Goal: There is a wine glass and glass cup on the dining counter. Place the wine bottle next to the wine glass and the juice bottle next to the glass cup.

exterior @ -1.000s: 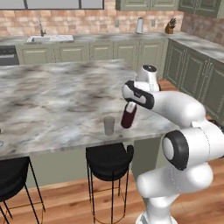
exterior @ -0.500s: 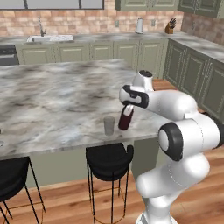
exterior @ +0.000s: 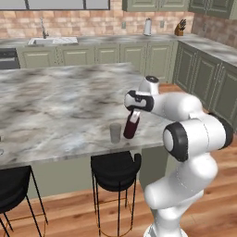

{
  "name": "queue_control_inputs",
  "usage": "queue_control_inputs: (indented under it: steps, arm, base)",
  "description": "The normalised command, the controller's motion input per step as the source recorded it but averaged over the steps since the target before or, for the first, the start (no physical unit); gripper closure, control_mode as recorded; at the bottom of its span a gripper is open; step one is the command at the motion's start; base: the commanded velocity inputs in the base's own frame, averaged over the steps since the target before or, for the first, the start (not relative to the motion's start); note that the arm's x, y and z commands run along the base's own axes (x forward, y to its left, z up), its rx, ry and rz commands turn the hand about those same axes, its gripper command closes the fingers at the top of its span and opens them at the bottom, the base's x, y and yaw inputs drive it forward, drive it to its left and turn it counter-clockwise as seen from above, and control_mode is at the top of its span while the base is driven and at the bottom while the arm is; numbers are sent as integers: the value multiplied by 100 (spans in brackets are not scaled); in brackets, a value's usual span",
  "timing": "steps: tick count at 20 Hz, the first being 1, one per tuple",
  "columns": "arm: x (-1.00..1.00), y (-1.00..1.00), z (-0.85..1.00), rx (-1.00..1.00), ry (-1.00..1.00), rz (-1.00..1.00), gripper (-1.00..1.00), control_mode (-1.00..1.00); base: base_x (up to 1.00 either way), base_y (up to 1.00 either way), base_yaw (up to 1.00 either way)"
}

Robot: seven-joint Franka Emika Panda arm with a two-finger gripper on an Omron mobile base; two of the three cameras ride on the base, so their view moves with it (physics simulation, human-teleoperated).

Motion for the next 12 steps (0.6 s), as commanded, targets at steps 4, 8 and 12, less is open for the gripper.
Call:
queue_control_inputs:
  steps: [4, 8, 12]
  arm:
    - [16, 1, -27, 0, 0, 1, 100, -100]
    - [15, 5, -29, 0, 2, 0, 100, -100]
    - [3, 13, -37, -2, 0, 0, 100, -100]
  base:
    - [0, 0, 0]
    - [0, 0, 0]
    - [0, 0, 0]
